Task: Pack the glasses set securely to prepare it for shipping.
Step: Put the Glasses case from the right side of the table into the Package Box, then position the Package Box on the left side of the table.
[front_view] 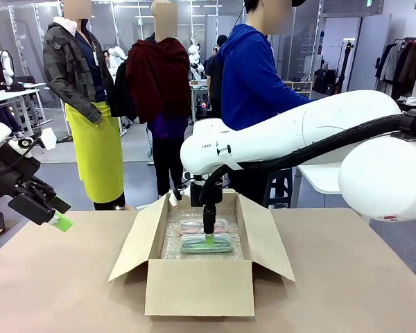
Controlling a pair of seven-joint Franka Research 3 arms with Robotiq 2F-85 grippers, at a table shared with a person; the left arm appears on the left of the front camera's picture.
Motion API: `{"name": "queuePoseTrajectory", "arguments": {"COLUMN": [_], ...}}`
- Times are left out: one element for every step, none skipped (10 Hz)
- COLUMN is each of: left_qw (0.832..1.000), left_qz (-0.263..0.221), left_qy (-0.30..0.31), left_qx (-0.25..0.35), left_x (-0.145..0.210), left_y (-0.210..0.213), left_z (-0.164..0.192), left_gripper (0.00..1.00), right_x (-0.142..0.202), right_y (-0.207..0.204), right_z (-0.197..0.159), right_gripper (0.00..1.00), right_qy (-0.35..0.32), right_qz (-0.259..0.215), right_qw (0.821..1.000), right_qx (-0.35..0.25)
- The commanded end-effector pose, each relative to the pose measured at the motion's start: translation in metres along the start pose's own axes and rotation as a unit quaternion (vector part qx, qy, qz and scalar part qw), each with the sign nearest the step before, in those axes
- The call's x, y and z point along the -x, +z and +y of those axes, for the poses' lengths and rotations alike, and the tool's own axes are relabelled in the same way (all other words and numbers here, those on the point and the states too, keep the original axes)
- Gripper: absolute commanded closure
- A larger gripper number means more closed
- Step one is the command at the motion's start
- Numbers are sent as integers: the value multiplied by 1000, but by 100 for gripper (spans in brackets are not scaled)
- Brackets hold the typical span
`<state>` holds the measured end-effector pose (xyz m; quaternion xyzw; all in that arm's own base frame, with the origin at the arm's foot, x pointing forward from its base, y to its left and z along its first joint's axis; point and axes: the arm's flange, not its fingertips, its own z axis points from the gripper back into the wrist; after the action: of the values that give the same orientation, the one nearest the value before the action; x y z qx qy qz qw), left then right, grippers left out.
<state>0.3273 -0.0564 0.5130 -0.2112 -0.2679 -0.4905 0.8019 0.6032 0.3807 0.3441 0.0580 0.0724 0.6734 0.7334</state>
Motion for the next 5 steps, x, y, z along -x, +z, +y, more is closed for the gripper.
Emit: {"name": "queuePoseTrajectory", "arguments": {"left_qw": [1000, 1000, 1000, 1000, 1000], "left_qz": [-9, -9, -9, -9, -9], "left_qy": [-7, -7, -7, -7, -7], "left_qx": [11, 11, 11, 11, 11], "left_x": [1, 1, 1, 1, 1], "left_y": [3, 3, 3, 3, 3], "left_z": [1, 1, 1, 1, 1], "left_gripper": [0, 0, 0, 0, 0], "right_x": [-3, -3, -3, -3, -3], "right_y": [-1, -1, -1, -1, -1], "right_z": [0, 0, 0, 0, 0], "right_gripper": [0, 0, 0, 0, 0], "right_qy": [-1, -1, -1, -1, -1], "right_qz": [-5, -5, -5, -5, -5], "right_qw": [1000, 1000, 1000, 1000, 1000], "right_qx": [3, 3, 3, 3, 3]}}
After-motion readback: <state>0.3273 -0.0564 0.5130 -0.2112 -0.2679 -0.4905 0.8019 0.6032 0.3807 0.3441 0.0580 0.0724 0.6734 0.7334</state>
